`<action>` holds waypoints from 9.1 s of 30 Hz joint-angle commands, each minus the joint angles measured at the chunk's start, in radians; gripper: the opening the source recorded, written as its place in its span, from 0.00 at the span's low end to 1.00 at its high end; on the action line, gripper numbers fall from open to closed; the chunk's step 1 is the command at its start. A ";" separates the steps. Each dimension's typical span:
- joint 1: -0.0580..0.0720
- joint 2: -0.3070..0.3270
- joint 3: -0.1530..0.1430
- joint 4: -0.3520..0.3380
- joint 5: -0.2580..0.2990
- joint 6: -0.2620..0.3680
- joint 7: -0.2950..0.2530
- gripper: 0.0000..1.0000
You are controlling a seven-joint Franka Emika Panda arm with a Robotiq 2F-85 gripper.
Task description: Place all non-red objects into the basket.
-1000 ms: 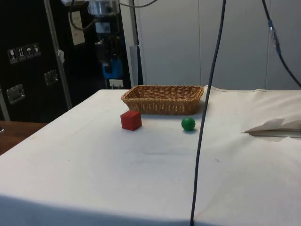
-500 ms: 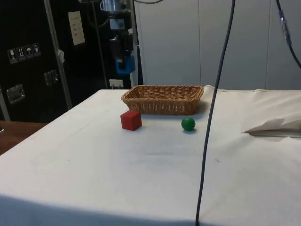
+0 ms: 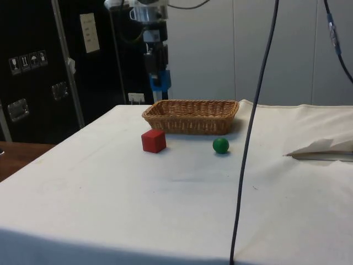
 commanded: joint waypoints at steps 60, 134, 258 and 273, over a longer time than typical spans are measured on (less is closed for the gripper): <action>-0.030 0.216 -0.022 -0.055 0.277 0.249 -0.196 1.00; 0.003 -0.548 -0.074 -0.560 -0.388 0.161 0.154 1.00; 0.037 -0.184 0.213 -0.747 -0.026 0.589 0.263 0.59; 0.039 -0.188 0.206 -0.746 -0.035 0.582 0.266 0.00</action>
